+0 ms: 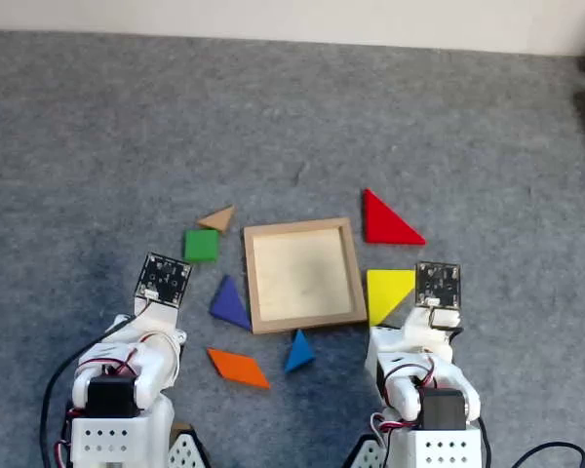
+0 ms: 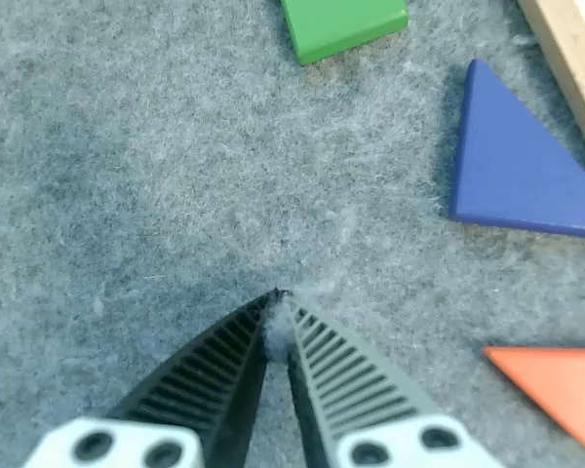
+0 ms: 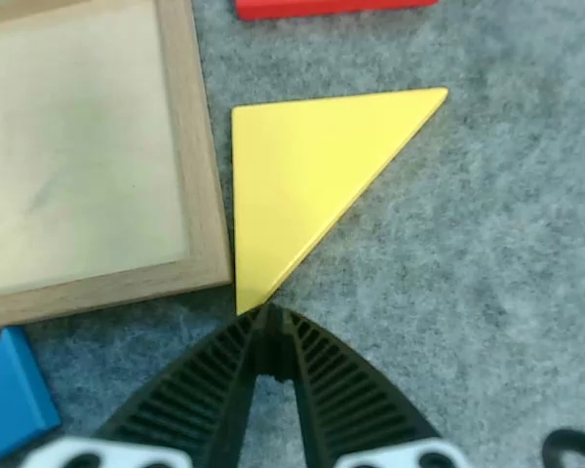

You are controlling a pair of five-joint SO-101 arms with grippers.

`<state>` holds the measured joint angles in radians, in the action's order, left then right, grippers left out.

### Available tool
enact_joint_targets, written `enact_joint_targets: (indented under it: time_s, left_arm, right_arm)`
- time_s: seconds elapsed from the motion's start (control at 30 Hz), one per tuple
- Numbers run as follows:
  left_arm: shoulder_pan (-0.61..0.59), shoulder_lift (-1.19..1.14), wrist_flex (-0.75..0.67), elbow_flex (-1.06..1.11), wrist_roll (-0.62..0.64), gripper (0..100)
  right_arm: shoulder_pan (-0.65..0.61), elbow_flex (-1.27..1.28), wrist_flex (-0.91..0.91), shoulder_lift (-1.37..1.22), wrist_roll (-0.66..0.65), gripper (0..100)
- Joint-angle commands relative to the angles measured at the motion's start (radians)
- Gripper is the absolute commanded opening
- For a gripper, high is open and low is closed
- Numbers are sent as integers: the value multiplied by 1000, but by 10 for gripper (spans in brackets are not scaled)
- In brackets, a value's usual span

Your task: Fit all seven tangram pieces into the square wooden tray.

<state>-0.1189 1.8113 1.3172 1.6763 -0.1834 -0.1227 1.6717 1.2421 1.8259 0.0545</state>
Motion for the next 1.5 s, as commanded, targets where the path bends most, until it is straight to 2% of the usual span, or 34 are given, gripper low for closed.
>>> enact_joint_targets:
  time_s: [0.0,0.1,0.27,0.4,0.57,0.77,1.0,1.2,1.3,1.47]
  left_arm:
    - [-13,12,3,19,11,5]
    - [-13,12,3,19,11,5]
    - [-13,12,3,19,11,5]
    - [-13,12,3,19,11,5]
    - [-13,12,3,19,11,5]
    - [-13,12,3,19,11,5]
    - [-13,12,3,19,11,5]
    - [-13,12,3,19,11,5]
    - [-13,12,3,19,11,5]
    - [-13,12,3,19,11,5]
  right_arm:
    - [12,104,4,10,9,5]
    - [82,50,-18,10,-2,6]
    - [125,-99,-88,10,-221,5]
    - [133,-249,-101,10,-216,6]
    - [58,-443,-93,-12,-216,7]
    - [-4,-668,-58,-328,-209,38]
    - [-5,-1006,99,-766,89,251]
    - [-39,-1127,107,-1058,411,398]
    - [-88,-1125,105,-1176,491,433]
    - [-142,-1125,33,-1323,509,434]
